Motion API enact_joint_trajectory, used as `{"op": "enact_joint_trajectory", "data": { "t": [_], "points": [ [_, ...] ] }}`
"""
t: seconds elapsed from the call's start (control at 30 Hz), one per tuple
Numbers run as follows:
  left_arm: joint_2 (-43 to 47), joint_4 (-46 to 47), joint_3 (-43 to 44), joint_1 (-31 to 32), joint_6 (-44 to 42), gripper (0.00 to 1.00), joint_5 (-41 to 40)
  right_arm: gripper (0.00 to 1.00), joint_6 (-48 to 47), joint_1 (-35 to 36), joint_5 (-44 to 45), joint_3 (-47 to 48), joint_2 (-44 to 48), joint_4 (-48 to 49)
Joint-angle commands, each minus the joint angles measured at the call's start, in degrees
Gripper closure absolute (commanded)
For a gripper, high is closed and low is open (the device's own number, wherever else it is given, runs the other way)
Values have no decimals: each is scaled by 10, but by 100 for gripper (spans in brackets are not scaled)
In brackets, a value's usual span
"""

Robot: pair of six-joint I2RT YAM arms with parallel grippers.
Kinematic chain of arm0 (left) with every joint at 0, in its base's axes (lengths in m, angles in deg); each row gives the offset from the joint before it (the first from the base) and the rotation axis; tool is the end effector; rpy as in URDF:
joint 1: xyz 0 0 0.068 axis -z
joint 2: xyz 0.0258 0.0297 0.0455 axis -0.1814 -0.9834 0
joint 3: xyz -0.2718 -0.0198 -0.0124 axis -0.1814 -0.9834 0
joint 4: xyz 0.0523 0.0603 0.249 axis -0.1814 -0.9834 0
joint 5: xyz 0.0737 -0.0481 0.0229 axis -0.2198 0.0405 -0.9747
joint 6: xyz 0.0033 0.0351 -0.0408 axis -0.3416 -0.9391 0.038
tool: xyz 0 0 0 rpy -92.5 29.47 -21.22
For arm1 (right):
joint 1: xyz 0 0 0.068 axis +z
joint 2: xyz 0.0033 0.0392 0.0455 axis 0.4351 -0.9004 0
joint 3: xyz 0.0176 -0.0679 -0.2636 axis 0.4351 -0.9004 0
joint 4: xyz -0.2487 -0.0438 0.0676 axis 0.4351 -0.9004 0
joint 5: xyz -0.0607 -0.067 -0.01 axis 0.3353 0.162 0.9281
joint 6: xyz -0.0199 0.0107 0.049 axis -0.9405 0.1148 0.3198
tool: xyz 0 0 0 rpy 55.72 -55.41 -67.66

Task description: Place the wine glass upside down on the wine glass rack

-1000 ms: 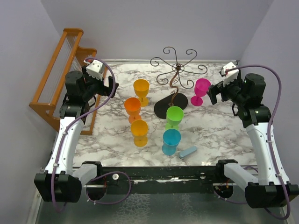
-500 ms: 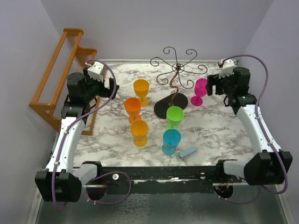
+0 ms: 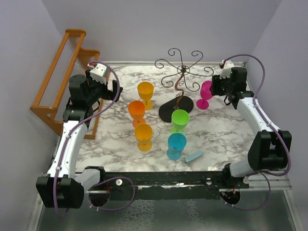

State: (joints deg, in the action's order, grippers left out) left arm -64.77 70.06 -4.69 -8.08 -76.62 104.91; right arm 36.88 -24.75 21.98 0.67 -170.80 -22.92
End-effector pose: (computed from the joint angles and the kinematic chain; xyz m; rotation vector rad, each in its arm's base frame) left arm 0.2469 -0.0252 0.3735 0.3967 1.7360 -0.3714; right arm 0.3318 0.0115 0.2884 -0.1911 2.1666 0.1348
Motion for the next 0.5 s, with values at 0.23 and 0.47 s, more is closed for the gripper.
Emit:
{"op": "enact_joint_trajectory", "data": {
  "t": [0.23,0.47],
  "points": [
    [-2,19,-3,2,-2,1,12,63,4,-2,-12,45,-48,28],
    [-4,21,-3,2,-2,1,12,73,-4,-2,0,46,-58,33]
  ]
}}
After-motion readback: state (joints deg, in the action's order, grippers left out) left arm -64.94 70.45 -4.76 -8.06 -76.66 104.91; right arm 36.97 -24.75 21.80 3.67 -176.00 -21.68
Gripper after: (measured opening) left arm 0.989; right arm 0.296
